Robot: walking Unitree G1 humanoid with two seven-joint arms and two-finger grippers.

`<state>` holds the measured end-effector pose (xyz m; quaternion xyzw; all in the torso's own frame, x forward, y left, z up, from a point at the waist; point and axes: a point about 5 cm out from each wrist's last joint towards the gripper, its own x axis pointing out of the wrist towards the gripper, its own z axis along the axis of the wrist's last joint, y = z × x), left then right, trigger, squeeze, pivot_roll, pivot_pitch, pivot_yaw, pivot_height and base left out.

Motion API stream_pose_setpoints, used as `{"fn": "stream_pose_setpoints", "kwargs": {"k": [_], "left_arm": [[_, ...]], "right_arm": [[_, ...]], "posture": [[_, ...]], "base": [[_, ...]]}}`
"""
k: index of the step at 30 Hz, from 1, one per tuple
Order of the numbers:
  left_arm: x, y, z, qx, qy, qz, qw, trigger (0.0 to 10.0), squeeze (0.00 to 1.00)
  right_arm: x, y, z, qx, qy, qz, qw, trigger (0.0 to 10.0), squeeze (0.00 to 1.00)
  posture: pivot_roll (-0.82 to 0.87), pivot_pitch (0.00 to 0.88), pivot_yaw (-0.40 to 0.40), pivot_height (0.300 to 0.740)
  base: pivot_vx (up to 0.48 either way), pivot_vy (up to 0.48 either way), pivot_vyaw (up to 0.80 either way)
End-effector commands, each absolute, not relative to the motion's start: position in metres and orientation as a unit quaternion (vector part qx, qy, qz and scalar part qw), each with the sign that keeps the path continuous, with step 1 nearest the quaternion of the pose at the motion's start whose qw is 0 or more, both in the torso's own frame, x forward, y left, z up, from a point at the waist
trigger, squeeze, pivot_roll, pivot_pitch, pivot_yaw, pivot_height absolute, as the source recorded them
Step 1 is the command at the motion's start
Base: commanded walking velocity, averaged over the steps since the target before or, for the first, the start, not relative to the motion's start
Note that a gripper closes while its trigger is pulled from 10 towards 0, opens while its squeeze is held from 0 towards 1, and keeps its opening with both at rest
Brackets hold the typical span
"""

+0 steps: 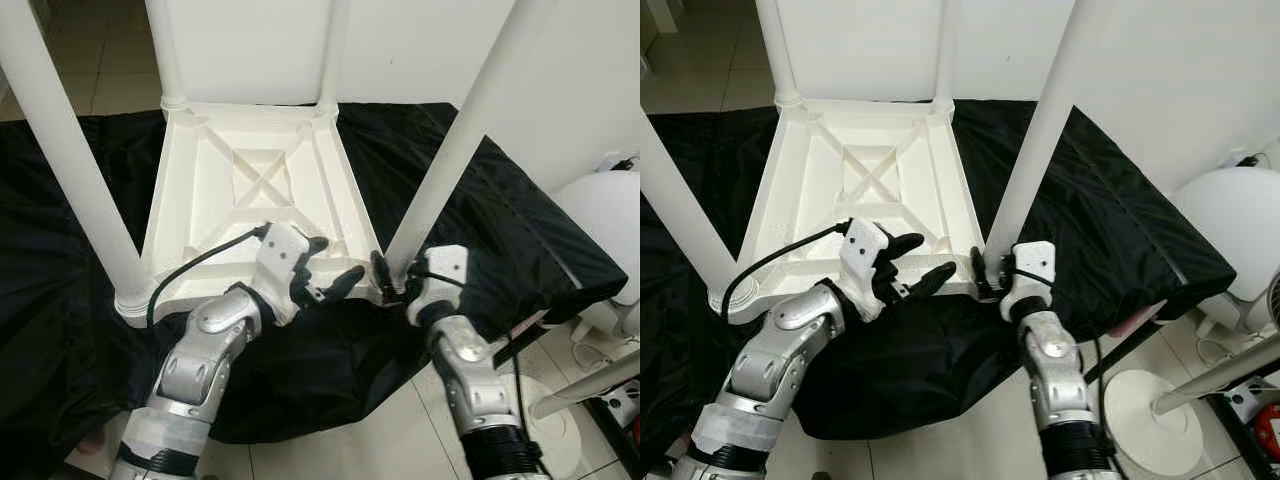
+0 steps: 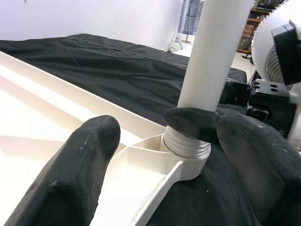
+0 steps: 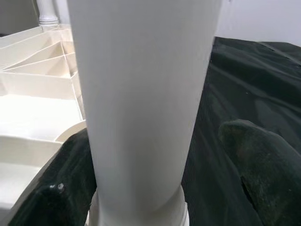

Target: Building children table

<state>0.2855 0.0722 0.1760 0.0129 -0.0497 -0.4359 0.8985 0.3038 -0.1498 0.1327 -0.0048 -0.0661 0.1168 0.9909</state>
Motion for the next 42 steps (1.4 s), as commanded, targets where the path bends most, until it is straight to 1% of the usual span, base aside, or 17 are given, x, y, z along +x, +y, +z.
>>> {"fn": "stream_pose_setpoints", "kwargs": {"k": [1,3,5,6,9,13,15,17,18,20,23,32,38,39,40,41,42], "left_arm": [[0.29,0.075,0.176,0.007,-0.045,-0.382,0.923,10.0,0.0],[0.29,0.076,0.177,0.007,-0.044,-0.382,0.923,10.0,0.0],[0.291,0.08,0.179,0.006,-0.037,-0.391,0.92,10.0,0.0],[0.291,0.08,0.179,0.006,-0.037,-0.391,0.92,10.0,0.0],[0.288,0.082,0.181,0.018,-0.033,-0.401,0.915,10.0,0.0],[0.288,0.083,0.18,0.022,-0.032,-0.401,0.915,10.0,0.0],[0.285,0.083,0.181,0.021,-0.031,-0.406,0.913,10.0,0.0],[0.285,0.083,0.181,0.021,-0.031,-0.406,0.913,10.0,0.0],[0.287,0.084,0.18,0.038,-0.032,-0.407,0.912,10.0,0.0],[0.288,0.084,0.181,0.046,-0.033,-0.406,0.912,10.0,0.0],[0.292,0.084,0.185,0.062,-0.046,-0.396,0.915,10.0,0.0],[0.293,0.08,0.188,0.066,-0.052,-0.403,0.911,10.0,0.0],[0.293,0.079,0.188,0.068,-0.051,-0.405,0.91,10.0,0.0],[0.293,0.077,0.188,0.07,-0.052,-0.409,0.908,10.0,0.0],[0.293,0.077,0.188,0.07,-0.052,-0.409,0.908,10.0,0.0],[0.293,0.076,0.187,0.073,-0.053,-0.412,0.907,10.0,0.0],[0.294,0.075,0.187,0.073,-0.052,-0.413,0.906,10.0,0.0]], "right_arm": [[0.303,-0.156,0.134,-0.005,-0.067,0.127,0.99,10.0,0.0],[0.303,-0.16,0.135,-0.007,-0.066,0.143,0.988,10.0,0.0],[0.304,-0.167,0.137,-0.018,-0.06,0.178,0.982,10.0,0.0],[0.304,-0.167,0.137,-0.018,-0.06,0.178,0.982,10.0,0.0],[0.304,-0.176,0.137,-0.031,-0.052,0.22,0.974,10.0,0.0],[0.304,-0.178,0.137,-0.035,-0.049,0.231,0.971,10.0,0.0],[0.304,-0.182,0.137,-0.044,-0.047,0.256,0.965,10.0,0.0],[0.304,-0.182,0.137,-0.044,-0.047,0.256,0.965,10.0,0.0],[0.306,-0.186,0.135,-0.064,-0.037,0.28,0.957,10.0,0.0],[0.308,-0.187,0.134,-0.069,-0.033,0.289,0.954,10.0,0.0],[0.31,-0.187,0.133,-0.07,-0.029,0.298,0.952,10.0,0.0],[0.327,-0.176,0.138,-0.081,-0.026,0.344,0.935,10.0,0.0],[0.33,-0.174,0.136,-0.084,-0.02,0.353,0.932,10.0,0.0],[0.331,-0.173,0.134,-0.088,-0.015,0.359,0.929,6.6,0.0],[0.331,-0.173,0.134,-0.088,-0.015,0.359,0.929,6.6,0.0],[0.332,-0.172,0.132,-0.092,-0.012,0.363,0.927,4.8,0.0],[0.332,-0.172,0.13,-0.095,-0.009,0.365,0.926,0.0,0.0]], "posture": [[-0.02,0.077,-0.08,0.74],[-0.02,0.079,-0.082,0.74],[-0.02,0.083,-0.085,0.74],[-0.02,0.083,-0.085,0.74],[-0.02,0.085,-0.088,0.74],[-0.02,0.083,-0.086,0.74],[-0.02,0.074,-0.067,0.74],[-0.02,0.074,-0.067,0.74],[-0.02,0.065,-0.055,0.74],[-0.01,0.065,-0.053,0.74],[-0.01,0.065,-0.052,0.74],[0.0,0.031,-0.042,0.74],[-0.01,0.026,-0.032,0.74],[0.0,0.01,-0.037,0.74],[0.0,0.01,-0.037,0.74],[0.0,0.01,-0.035,0.74],[-0.01,0.001,-0.035,0.74]], "base": [[0.0,0.0,0.0],[0.0,0.0,0.0],[0.0,0.0,0.0],[0.0,0.0,0.0],[0.0,0.0,0.0],[0.0,0.0,0.0],[0.0,0.0,0.0],[0.0,0.0,0.0],[0.0,0.0,0.0],[0.0,0.0,0.0],[0.0,0.0,0.0],[0.0,0.0,0.0],[0.0,0.0,0.0],[0.0,0.0,0.0],[0.0,0.0,0.0],[0.0,0.0,0.0],[0.0,0.0,0.0]]}}
